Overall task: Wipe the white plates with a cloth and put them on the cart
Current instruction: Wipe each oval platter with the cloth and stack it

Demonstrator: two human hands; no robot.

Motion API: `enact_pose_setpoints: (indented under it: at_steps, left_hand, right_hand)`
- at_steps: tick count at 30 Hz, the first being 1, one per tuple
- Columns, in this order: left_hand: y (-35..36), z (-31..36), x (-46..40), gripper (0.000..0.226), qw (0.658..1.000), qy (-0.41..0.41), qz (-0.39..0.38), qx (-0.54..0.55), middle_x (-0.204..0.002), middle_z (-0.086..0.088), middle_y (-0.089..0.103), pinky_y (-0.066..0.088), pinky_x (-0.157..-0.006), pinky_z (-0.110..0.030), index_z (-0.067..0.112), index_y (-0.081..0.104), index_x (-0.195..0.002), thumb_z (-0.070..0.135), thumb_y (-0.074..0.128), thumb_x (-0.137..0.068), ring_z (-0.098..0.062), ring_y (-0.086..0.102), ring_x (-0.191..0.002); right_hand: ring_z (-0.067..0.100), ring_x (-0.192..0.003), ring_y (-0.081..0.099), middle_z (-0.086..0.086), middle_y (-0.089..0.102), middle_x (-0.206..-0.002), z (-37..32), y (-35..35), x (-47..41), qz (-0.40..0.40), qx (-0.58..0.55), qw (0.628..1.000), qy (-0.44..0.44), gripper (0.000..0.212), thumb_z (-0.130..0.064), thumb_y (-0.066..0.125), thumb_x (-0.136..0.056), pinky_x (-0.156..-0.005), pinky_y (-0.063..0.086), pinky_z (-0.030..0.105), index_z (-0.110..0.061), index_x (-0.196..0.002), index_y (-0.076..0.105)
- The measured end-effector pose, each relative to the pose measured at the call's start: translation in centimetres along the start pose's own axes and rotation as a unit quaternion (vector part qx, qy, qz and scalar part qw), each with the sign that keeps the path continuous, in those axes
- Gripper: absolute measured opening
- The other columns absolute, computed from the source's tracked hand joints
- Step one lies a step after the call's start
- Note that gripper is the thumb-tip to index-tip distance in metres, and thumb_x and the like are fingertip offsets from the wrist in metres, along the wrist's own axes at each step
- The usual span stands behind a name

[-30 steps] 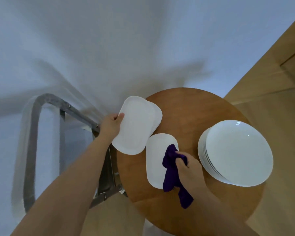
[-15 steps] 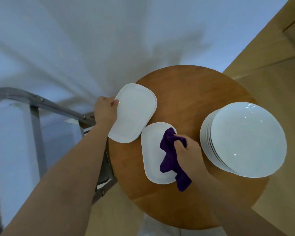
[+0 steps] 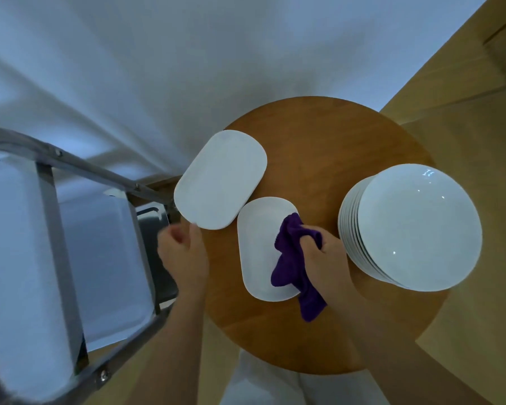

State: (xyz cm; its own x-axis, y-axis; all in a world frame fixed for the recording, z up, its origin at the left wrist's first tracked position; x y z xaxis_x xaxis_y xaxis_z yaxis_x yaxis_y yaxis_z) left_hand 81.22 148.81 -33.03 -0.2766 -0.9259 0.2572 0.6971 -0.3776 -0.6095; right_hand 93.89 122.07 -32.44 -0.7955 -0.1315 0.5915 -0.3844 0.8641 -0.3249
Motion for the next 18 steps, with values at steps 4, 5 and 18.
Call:
enact_pose_setpoints:
  at_steps: [4,5,18]
  left_hand:
    - [3.1,-8.1,6.6,0.04,0.963,-0.168,-0.181,-0.107,-0.111,0.001,0.058,0.047,-0.089,-0.04,0.019,0.052,-0.12,0.044,0.059,-0.09,-0.019,0.056,-0.101]
    - [4.3,-8.9,7.6,0.044,0.951,-0.175,-0.219,-0.127,-0.115,-0.001,0.06,0.047,-0.089,-0.037,0.016,0.053,-0.125,0.044,0.058,-0.09,-0.018,0.055,-0.1]
    - [8.5,-9.0,8.2,0.033,0.953,-0.15,-0.259,-0.055,-0.115,0.001,0.057,0.048,-0.081,-0.03,0.015,0.05,-0.13,0.028,0.042,-0.101,-0.016,0.053,-0.097]
  right_hand:
    - [0.012,-0.087,0.06,-0.004,0.064,-0.096,-0.2,0.0,0.4,0.0,-0.003,1.0,-0.003,0.019,-0.018,0.046,-0.094,-0.063,0.046,0.017,-0.025,-0.108,0.058]
    - [0.013,-0.088,0.06,-0.003,0.064,-0.096,-0.2,0.1,0.5,-0.002,-0.007,1.0,-0.004,0.019,-0.017,0.047,-0.094,-0.063,0.047,0.017,-0.025,-0.108,0.057]
    - [0.011,-0.084,0.061,-0.009,0.063,-0.091,-0.3,-0.9,3.5,-0.016,-0.012,0.999,-0.038,0.018,-0.017,0.048,-0.094,-0.058,0.045,0.012,-0.031,-0.102,0.056]
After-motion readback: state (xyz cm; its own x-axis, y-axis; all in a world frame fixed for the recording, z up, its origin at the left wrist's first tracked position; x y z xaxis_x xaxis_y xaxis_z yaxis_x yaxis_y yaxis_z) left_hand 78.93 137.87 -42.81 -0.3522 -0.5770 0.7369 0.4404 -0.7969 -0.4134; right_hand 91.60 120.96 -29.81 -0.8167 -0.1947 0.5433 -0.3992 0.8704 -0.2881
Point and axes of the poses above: each hand's wrist, its own x-axis away from the middle knuckle, its own y-axis out of the palm, z = x × y, the point moved 10 cm from there along -x, towards the middle knuckle
